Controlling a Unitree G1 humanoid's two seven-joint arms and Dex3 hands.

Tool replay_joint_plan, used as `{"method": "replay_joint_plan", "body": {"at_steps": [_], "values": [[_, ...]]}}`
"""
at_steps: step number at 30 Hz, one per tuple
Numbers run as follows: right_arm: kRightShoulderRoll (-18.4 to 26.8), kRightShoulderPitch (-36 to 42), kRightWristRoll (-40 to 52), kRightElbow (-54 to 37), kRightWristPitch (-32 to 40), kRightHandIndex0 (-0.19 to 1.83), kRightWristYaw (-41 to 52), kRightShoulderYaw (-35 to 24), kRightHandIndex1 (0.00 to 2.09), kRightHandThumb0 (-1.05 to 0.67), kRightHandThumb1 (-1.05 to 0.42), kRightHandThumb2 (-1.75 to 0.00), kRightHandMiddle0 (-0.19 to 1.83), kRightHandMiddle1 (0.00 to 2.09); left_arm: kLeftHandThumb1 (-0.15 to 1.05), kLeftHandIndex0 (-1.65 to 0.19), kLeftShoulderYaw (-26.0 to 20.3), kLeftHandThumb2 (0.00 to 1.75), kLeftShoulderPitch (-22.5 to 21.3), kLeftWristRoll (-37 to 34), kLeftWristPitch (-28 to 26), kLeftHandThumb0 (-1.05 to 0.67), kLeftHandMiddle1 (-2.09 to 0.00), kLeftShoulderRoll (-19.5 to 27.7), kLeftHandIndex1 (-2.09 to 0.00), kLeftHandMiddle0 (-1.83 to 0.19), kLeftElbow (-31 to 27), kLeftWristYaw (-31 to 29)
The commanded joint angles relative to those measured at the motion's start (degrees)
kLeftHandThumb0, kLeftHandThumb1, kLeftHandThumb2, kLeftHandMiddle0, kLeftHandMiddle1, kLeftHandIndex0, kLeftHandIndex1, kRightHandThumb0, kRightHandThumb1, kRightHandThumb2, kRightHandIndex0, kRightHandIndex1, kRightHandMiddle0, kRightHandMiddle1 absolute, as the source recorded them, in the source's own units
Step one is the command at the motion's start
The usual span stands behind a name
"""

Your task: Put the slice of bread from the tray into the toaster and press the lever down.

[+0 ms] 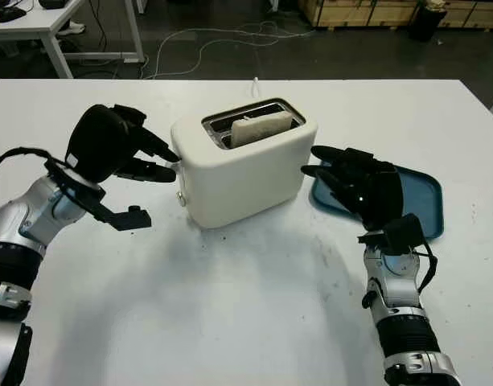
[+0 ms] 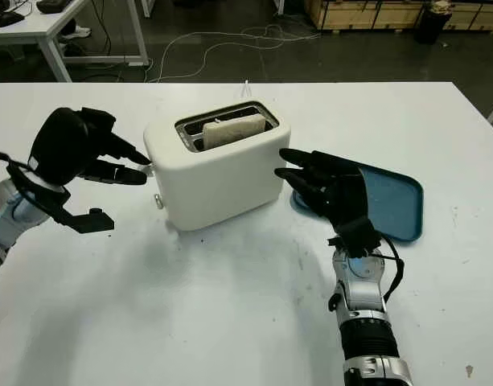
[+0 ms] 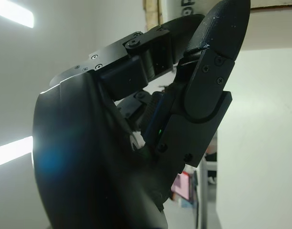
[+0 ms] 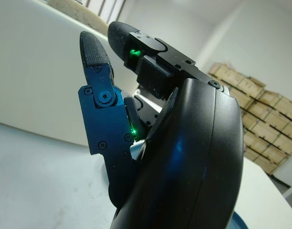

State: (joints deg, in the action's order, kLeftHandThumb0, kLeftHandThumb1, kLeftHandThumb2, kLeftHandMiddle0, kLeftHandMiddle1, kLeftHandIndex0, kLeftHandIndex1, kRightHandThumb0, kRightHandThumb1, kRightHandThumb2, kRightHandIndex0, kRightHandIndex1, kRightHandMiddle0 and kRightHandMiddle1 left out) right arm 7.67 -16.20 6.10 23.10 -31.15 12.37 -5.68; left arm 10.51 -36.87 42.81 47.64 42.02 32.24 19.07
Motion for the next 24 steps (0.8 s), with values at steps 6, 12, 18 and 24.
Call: {"method": "replay_joint_plan", "body": {"at_steps": [6, 12, 18, 24], "values": [[-0.1, 0.3, -0.2, -0.2, 0.4, 1.12, -0.2, 0.2, 0.10, -0.51, -0.92, -0.08, 1.08, 0.00, 0.76, -1.48, 0.8, 0.00, -3.5, -1.4, 2.9, -0.93, -1.67, 3.7, 0.00, -0.98, 0.5, -6.6], [-0.2, 0.4, 0.2, -0.4, 0.8, 1.13, -0.1, 0.2, 0.10, -0.52, -0.92, -0.07, 1.09, 0.00, 0.76, -1.47, 0.8, 0.00, -4.6, -0.9, 3.8, -0.91, -1.67, 4.8, 0.00, -0.97, 1.2, -8.6], [-0.1, 0.7, -0.5, -0.6, 1.0, 1.12, -0.6, 0.4, 0.09, -0.52, -0.92, -0.08, 1.09, 0.00, 0.76, -1.45, 1.4, 0.00, -5.8, 0.2, 4.5, -0.88, -1.67, 4.8, 0.00, -0.96, 2.4, -8.9], [-0.3, 0.8, -0.2, -0.6, 1.2, 1.12, -0.3, 0.5, 0.09, -0.52, -0.92, -0.07, 1.08, 0.00, 0.76, -1.45, 2.8, 0.00, -6.8, 0.6, 4.8, -0.89, -1.67, 3.7, 0.00, -0.98, 4.3, -8.1]]}}
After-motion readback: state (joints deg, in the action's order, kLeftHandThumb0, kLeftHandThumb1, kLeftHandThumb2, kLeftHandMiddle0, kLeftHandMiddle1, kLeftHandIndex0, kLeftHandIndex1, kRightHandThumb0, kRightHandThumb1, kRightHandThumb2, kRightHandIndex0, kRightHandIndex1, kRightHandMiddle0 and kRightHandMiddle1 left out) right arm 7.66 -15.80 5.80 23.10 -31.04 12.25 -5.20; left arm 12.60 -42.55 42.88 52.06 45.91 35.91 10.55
